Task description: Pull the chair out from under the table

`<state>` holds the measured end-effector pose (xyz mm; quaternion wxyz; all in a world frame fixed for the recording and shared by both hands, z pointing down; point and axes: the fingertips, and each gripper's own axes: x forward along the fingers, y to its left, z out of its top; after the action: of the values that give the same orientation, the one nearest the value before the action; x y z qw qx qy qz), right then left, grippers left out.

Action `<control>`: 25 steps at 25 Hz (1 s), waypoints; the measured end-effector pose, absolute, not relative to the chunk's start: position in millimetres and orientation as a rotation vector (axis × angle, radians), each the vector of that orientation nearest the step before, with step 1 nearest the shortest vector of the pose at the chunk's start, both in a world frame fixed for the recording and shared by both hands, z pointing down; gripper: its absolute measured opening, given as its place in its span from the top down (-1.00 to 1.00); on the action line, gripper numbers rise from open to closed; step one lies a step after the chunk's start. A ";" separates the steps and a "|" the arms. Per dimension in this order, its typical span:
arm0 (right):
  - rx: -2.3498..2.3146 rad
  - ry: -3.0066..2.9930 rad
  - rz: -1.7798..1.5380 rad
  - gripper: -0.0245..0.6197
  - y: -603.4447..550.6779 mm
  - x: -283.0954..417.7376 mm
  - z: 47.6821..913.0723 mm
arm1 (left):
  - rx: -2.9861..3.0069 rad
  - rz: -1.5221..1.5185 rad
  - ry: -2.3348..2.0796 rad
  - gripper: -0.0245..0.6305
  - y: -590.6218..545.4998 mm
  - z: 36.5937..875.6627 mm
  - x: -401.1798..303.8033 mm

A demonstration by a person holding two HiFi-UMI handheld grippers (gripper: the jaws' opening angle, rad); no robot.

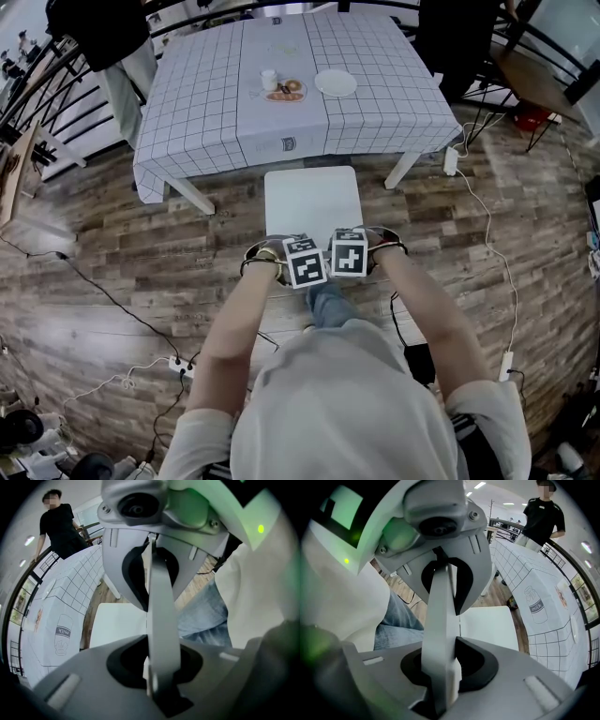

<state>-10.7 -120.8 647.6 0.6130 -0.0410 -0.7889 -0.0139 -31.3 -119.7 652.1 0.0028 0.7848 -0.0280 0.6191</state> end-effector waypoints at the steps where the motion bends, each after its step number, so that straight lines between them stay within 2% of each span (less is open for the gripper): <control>1: -0.096 -1.819 -0.033 0.70 -118.7 -11.1 647.4 | 2.462 1.941 -0.087 0.69 -117.6 651.9 -31.4; 25: -0.106 -1.818 -0.020 0.69 -61.2 -8.1 646.1 | 2.451 1.940 -0.076 0.69 -60.7 651.3 -28.3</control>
<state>-8.1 -61.2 646.1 0.6133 -0.0458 -0.7885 -0.0086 -28.3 -60.7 651.3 0.0073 0.7839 -0.0242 0.6203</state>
